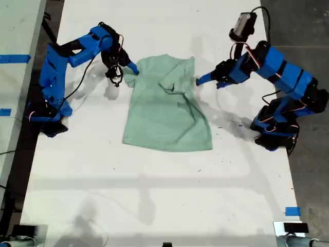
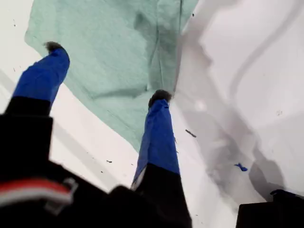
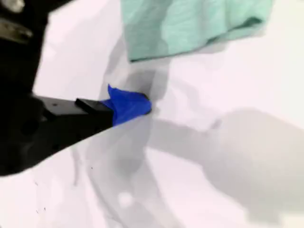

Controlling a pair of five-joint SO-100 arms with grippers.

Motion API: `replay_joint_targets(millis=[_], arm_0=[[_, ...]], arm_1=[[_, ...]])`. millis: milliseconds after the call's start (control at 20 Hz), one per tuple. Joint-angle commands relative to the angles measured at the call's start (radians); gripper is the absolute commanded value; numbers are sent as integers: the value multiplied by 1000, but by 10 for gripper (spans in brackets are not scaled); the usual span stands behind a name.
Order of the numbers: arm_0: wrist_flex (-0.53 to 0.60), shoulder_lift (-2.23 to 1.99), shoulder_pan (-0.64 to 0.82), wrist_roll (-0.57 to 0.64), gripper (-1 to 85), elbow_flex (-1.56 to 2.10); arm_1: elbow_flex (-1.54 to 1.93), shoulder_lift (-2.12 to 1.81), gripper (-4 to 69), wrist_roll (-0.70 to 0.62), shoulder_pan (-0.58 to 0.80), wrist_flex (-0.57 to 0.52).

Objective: Fold tshirt

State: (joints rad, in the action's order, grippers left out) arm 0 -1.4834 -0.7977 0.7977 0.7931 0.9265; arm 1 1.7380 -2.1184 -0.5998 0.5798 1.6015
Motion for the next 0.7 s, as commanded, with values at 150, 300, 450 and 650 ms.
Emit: replay_joint_targets(millis=[150, 300, 450, 650], arm_0=[[-37, 121, 11, 8, 23, -183], [-71, 55, -6, -12, 1, -173], [-129, -104, -20, -12, 1, -167], [-129, -364, -78, -6, 0, -170]], arm_1=[[81, -130, 306, 34, -12, -28], [101, -138, 304, 35, -6, -31], [123, -152, 304, 38, 0, -35], [153, -195, 302, 41, 3, -35]])
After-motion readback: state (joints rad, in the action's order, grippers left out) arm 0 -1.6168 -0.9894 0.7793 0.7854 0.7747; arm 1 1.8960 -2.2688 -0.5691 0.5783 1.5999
